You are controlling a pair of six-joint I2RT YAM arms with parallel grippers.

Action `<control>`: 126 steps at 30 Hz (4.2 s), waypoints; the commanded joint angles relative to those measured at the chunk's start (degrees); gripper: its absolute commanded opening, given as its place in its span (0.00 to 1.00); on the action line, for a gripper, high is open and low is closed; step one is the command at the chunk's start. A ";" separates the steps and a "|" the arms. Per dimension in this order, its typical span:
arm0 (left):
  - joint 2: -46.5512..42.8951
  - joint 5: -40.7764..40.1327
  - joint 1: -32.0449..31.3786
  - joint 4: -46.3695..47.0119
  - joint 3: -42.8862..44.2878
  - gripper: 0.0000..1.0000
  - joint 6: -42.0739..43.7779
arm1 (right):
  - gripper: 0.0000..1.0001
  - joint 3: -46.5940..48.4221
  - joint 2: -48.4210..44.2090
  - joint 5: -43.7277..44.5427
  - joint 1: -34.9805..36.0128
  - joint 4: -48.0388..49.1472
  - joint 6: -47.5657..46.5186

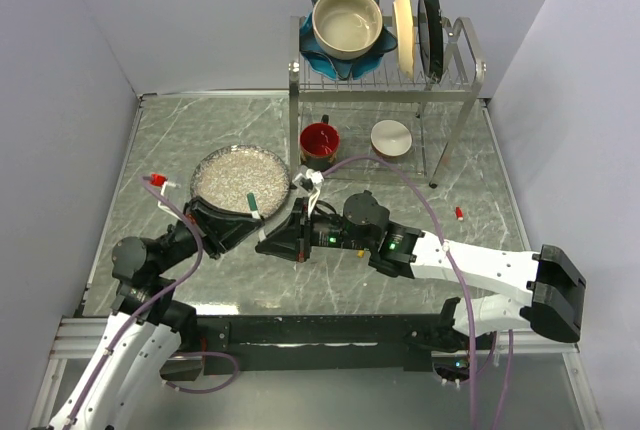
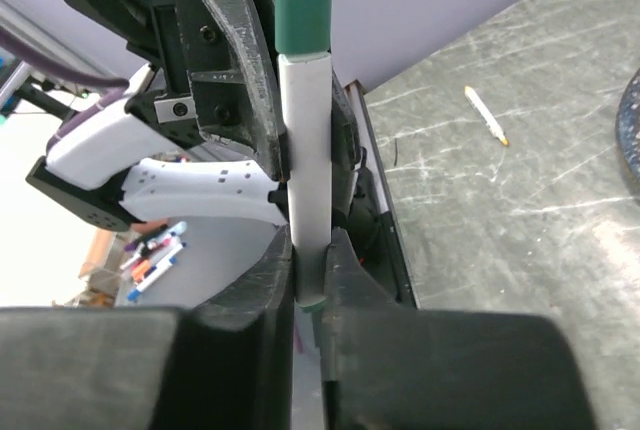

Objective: Insert the pens into the pen caps

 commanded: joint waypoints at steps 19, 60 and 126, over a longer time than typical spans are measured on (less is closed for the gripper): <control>-0.62 3.05 0.07 2.79 4.15 0.79 3.36 | 0.00 1.57 -2.97 0.82 0.26 1.45 0.05; 14.75 8.50 0.16 -6.36 20.59 0.75 7.32 | 0.00 -1.42 -9.56 1.79 0.26 -4.00 -1.45; 2.98 10.52 -3.71 -4.85 -5.43 0.01 -8.15 | 0.00 10.53 -0.95 0.12 -14.85 11.48 7.70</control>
